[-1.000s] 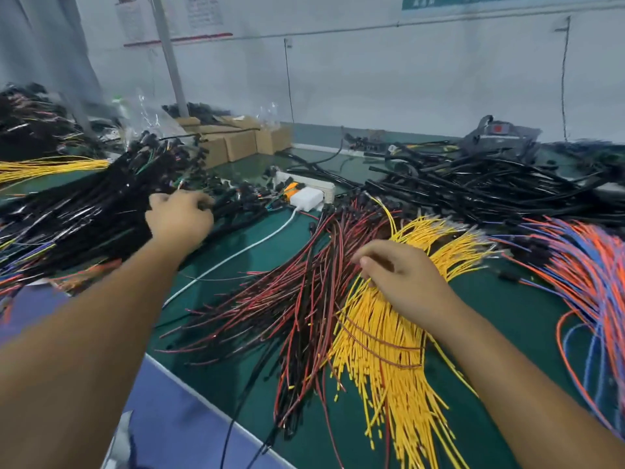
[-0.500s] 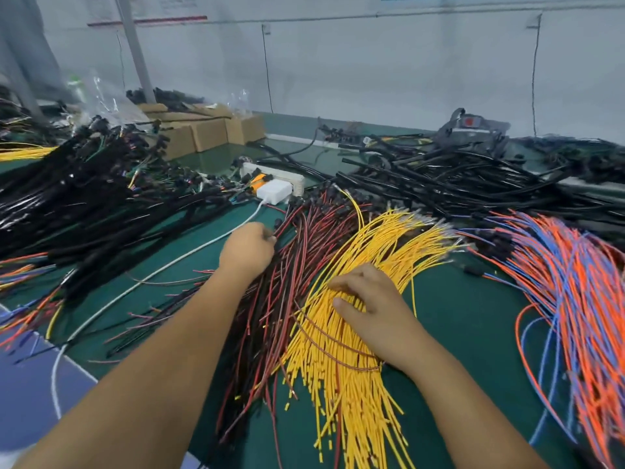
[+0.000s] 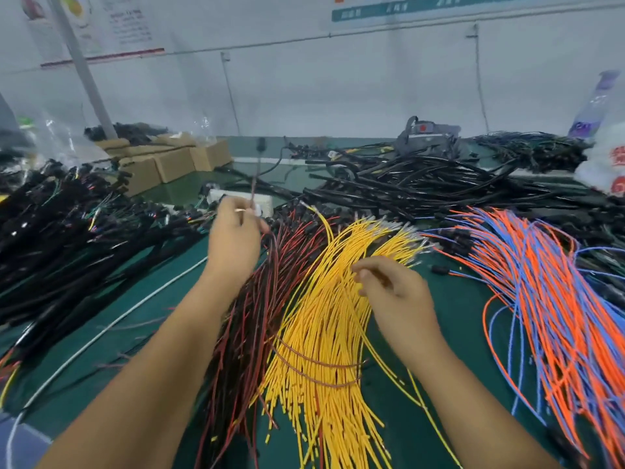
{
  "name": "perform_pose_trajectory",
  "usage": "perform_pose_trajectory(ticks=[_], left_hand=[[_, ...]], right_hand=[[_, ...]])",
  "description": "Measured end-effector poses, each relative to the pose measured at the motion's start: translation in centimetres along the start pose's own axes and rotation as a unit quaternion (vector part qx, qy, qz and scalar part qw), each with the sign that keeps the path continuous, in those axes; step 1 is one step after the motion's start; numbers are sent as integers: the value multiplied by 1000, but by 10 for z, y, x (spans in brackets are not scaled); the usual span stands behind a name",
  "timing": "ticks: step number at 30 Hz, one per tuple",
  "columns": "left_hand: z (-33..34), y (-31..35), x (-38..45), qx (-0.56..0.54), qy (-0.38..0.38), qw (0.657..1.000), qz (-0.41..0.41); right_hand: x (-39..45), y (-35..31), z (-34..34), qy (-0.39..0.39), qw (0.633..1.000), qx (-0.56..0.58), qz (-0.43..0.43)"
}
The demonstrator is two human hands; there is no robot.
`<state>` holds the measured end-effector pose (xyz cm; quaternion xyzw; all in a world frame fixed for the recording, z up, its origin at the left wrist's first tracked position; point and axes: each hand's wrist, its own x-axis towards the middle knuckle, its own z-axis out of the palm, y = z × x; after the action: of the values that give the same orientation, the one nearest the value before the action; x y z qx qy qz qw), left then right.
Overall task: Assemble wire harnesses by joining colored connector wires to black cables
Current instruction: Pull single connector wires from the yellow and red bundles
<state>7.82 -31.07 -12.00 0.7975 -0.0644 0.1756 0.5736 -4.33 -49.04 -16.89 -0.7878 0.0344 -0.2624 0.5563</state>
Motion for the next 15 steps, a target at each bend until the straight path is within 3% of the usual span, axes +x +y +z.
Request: perform_pose_trajectory(ticks=[2,5,7,9,12,15], left_hand=[[28,28,-9,-52,-110,992,-22],[78,58,-27,-149,-218,960,-93],[108,64,-41,-254,-258,915,-178],[132,56,-59,-306,-252,888,-233],[150,33,-75,-344,-179,888,-246],[153,24,-73,-396,-152,862,-276]], right_hand=[[9,5,-15,62,995,-72,33],[11,15,-30,-2,961,-256,109],[10,22,-29,-33,936,-336,95],[12,25,-28,-40,926,-367,75],[15,28,-29,-29,937,-339,76],[17,29,-30,-14,941,-327,82]])
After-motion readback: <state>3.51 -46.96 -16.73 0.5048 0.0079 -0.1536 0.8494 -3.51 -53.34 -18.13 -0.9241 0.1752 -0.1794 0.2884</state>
